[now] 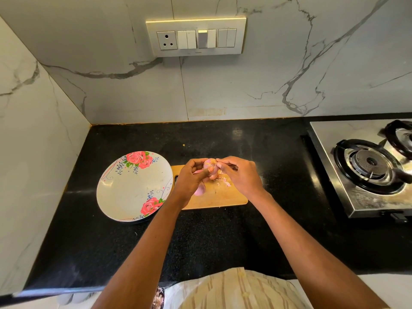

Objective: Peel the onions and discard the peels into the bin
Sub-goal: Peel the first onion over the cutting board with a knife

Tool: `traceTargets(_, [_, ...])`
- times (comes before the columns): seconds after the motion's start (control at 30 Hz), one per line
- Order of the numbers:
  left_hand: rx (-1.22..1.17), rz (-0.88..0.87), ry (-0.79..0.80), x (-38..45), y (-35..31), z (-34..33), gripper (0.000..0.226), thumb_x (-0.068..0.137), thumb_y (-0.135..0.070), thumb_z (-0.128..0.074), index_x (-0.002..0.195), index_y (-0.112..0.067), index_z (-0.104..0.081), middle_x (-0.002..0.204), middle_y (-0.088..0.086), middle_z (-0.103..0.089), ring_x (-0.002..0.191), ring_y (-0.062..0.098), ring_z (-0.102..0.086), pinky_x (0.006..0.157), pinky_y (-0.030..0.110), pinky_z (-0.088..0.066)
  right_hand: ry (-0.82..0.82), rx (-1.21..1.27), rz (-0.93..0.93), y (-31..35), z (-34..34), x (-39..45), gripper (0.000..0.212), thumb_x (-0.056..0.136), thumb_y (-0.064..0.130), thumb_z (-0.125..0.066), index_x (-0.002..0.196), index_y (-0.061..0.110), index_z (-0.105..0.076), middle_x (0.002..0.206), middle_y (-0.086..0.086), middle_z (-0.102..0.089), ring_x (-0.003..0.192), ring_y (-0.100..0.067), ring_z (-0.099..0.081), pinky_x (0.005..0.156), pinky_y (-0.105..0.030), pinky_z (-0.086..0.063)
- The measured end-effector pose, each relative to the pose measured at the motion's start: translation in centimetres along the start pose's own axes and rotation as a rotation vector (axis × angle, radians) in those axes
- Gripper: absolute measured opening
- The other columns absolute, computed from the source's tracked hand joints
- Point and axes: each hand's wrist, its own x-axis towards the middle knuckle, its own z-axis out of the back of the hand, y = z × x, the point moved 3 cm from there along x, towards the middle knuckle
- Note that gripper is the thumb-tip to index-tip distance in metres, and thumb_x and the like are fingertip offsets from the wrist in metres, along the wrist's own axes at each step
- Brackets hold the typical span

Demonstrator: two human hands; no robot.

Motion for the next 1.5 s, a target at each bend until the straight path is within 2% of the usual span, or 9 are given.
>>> traceTargets(0.17, [-0.015, -0.007, 0.011, 0.1, -0.1, -0.1, 0.035, 0.094, -0.032, -0.07, 0.126, -0.025, -0.057, 0.123, -0.006, -0.064, 0.11, 0.009, -0.063, 0.08, 0.015, -0.05, -0.023, -0.041, 0.017, -0.1, 0.1, 0.2, 0.014, 0.096, 0.022, -0.07, 0.108, 0.02, -0.078, 0.097, 0.013, -0.074, 0.089, 0.007, -0.066, 0.077, -0.009, -0.051])
traceTargets(0.27, [-0.015, 0.003, 0.024, 0.1, 0.1, -0.2, 0.033, 0.095, -0.03, -0.069, 0.125, -0.026, -0.057, 0.126, -0.003, -0.064, 0.113, 0.014, -0.063, 0.08, 0.015, -0.052, -0.022, -0.067, 0.013, -0.2, 0.4, 0.2, 0.013, 0.097, 0.019, -0.068, 0.106, 0.02, -0.077, 0.095, 0.014, -0.072, 0.087, 0.011, -0.064, 0.075, -0.006, -0.049])
traceTargets(0.37, [-0.028, 0.016, 0.016, -0.1, 0.2, -0.2, 0.032, 0.095, -0.03, -0.069, 0.124, -0.026, -0.056, 0.126, -0.004, -0.064, 0.109, 0.009, -0.063, 0.072, 0.011, -0.052, 0.016, -0.05, 0.0, -0.2, 0.3, 0.1, 0.016, 0.098, 0.023, -0.068, 0.111, 0.022, -0.076, 0.1, 0.013, -0.073, 0.091, 0.015, -0.061, 0.077, -0.004, -0.047])
traceTargets(0.7, [0.058, -0.019, 0.052, 0.2, -0.1, 0.2, 0.04, 0.095, -0.031, -0.069, 0.132, -0.023, -0.057, 0.13, -0.005, -0.062, 0.116, 0.012, -0.06, 0.084, 0.014, -0.047, 0.019, -0.062, 0.029, 0.1, 0.4, 0.0, 0.014, 0.094, 0.021, -0.073, 0.107, 0.018, -0.078, 0.098, 0.013, -0.072, 0.09, 0.015, -0.061, 0.076, -0.003, -0.045])
traceTargets(0.87, [0.061, -0.02, 0.07, 0.1, 0.1, 0.2, 0.041, 0.096, -0.031, -0.067, 0.135, -0.021, -0.056, 0.131, -0.003, -0.063, 0.112, 0.008, -0.061, 0.078, 0.009, -0.05, -0.001, -0.106, 0.035, 0.1, 0.6, -0.1, 0.013, 0.095, 0.018, -0.071, 0.106, 0.018, -0.077, 0.095, 0.016, -0.068, 0.086, 0.017, -0.06, 0.075, -0.001, -0.044])
traceTargets(1.03, [0.054, 0.0, 0.084, 0.1, 0.4, 0.1, 0.047, 0.094, -0.036, -0.068, 0.137, -0.022, -0.055, 0.135, -0.002, -0.062, 0.121, 0.014, -0.06, 0.102, 0.027, -0.049, 0.019, -0.072, 0.036, 0.1, 0.7, -0.3, 0.013, 0.095, 0.021, -0.071, 0.106, 0.017, -0.076, 0.095, 0.016, -0.068, 0.091, 0.018, -0.059, 0.075, -0.001, -0.044])
traceTargets(1.1, [0.055, -0.006, 0.078, 0.0, 0.3, 0.1, 0.045, 0.095, -0.036, -0.068, 0.136, -0.023, -0.056, 0.134, -0.004, -0.062, 0.12, 0.013, -0.059, 0.098, 0.025, -0.049, 0.037, -0.055, 0.044, 0.3, 0.7, -0.2, 0.014, 0.094, 0.023, -0.073, 0.106, 0.018, -0.076, 0.095, 0.018, -0.067, 0.093, 0.018, -0.059, 0.077, -0.002, -0.045])
traceTargets(1.27, [-0.029, -0.021, 0.076, -0.2, -0.5, -0.1, 0.041, 0.096, -0.027, -0.067, 0.134, -0.018, -0.056, 0.125, -0.004, -0.063, 0.109, 0.011, -0.064, 0.075, 0.014, -0.056, 0.006, -0.059, 0.055, 0.4, 0.7, -0.3, 0.011, 0.094, 0.02, -0.073, 0.104, 0.017, -0.077, 0.094, 0.015, -0.07, 0.09, 0.015, -0.061, 0.076, -0.003, -0.046])
traceTargets(1.5, [-0.082, -0.014, 0.068, -0.4, -0.5, -0.5, 0.031, 0.097, -0.021, -0.067, 0.126, -0.022, -0.057, 0.121, -0.004, -0.063, 0.106, 0.011, -0.066, 0.072, 0.014, -0.055, -0.014, -0.072, 0.023, 0.1, 0.6, -0.2, 0.01, 0.095, 0.018, -0.07, 0.104, 0.019, -0.076, 0.092, 0.018, -0.068, 0.088, 0.013, -0.062, 0.074, -0.003, -0.046])
